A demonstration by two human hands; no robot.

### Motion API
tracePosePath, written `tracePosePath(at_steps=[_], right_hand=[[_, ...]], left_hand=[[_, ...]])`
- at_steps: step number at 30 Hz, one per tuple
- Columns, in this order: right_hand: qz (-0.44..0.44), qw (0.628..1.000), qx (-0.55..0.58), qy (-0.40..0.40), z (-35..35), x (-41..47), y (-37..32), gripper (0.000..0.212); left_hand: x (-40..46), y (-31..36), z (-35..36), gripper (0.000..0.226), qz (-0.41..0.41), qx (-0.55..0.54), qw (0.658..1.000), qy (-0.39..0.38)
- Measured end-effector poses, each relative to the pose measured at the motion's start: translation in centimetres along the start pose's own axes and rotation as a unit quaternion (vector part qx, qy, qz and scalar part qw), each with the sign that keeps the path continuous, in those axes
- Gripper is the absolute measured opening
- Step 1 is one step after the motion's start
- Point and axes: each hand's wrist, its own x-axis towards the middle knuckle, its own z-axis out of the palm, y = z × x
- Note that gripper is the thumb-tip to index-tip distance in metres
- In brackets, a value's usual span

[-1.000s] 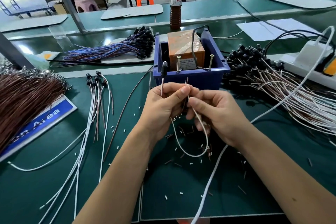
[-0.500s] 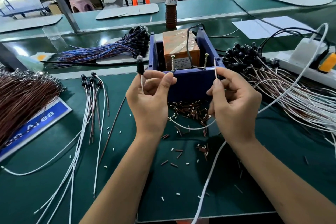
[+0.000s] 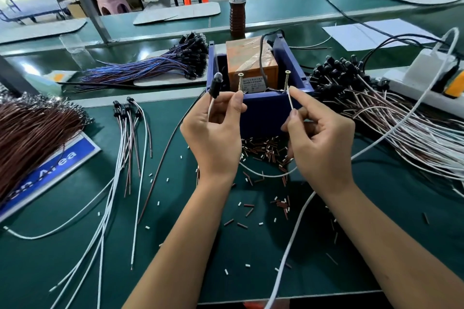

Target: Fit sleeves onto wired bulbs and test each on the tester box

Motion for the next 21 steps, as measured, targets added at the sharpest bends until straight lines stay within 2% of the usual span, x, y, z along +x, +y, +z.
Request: tracePosePath(at_steps=[13,21], right_hand=[[0.038,0.999,0.023,-0.006,0.23,0.11,-0.03,0.041],[0.066,0.997,0.046,-0.002,0.03,0.3,-0.21,0.036]], left_hand=[[-0.23,0.61,0.52,0.014,-0.007,0.036,0.999,0.03],[-0.58,0.87,0.3,0.006,0.014,0.077,0.997,0.02]])
